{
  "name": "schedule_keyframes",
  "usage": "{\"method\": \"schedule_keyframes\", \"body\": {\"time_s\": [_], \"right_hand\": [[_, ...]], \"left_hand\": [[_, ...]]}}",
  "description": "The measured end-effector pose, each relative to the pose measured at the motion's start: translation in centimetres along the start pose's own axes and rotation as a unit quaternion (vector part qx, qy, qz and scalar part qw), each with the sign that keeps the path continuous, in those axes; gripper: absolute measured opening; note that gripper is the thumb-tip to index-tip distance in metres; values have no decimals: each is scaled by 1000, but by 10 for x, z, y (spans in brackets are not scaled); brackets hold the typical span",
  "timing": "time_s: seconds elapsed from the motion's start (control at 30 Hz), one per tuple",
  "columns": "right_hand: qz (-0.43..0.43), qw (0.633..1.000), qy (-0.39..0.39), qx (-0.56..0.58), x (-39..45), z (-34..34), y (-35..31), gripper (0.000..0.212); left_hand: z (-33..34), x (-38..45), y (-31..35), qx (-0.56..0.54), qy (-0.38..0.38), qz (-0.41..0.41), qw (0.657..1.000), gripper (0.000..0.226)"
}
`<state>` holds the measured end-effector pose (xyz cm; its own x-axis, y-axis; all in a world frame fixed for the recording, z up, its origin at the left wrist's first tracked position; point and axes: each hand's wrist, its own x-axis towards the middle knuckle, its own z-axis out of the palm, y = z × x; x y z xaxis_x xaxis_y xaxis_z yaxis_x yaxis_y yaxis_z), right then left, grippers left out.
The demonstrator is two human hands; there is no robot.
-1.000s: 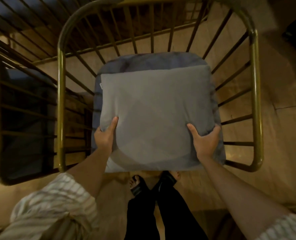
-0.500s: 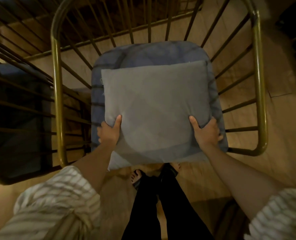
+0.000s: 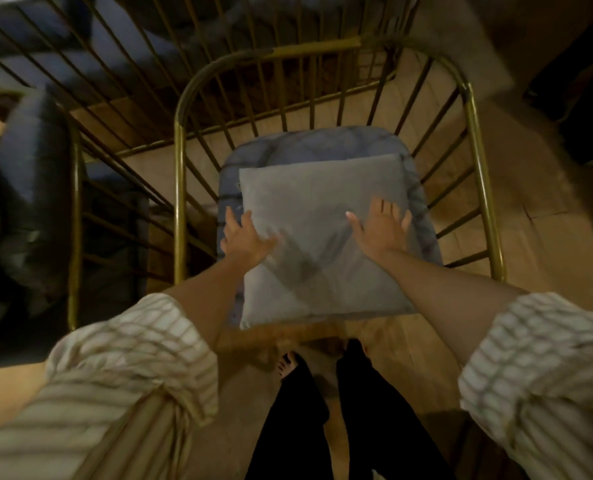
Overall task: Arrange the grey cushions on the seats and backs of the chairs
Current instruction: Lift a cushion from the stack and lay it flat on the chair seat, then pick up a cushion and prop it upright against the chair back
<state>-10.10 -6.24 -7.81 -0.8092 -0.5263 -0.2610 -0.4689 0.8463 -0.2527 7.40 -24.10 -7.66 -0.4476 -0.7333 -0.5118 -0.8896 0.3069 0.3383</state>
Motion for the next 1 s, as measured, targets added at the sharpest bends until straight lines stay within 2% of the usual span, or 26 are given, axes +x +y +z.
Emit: {"method": "schedule_keyframes", "body": {"time_s": [0.1, 0.2, 0.3, 0.57, 0.7, 0.83, 1.0], "right_hand": [[-47, 999, 0, -15, -1, -28, -27, 65], [-100, 995, -15, 11, -1, -54, -50, 66], [-167, 986, -23, 1, 3, -77, -71, 67], [-336, 941, -18, -20, -17, -136, -139, 68], [-390, 920, -28, -23, -36, -146, -185, 65], [-423, 905, -45, -9, -63, -145, -238, 56], [-453, 888, -80, -12, -107, -138, -320, 63]], "left_hand": [[-35, -13, 2, 42, -26, 21, 999, 94], [-66, -29, 2, 42, -16, 15, 999, 104], [-90, -50, -2, 47, 23, -6, 999, 107], [-149, -122, -19, -13, 165, -88, 982, 98], [-177, -156, -61, -31, 201, -112, 973, 95], [-201, -185, -119, -48, 205, -155, 965, 96], [-236, -218, -201, -55, 242, -205, 947, 99]]}}
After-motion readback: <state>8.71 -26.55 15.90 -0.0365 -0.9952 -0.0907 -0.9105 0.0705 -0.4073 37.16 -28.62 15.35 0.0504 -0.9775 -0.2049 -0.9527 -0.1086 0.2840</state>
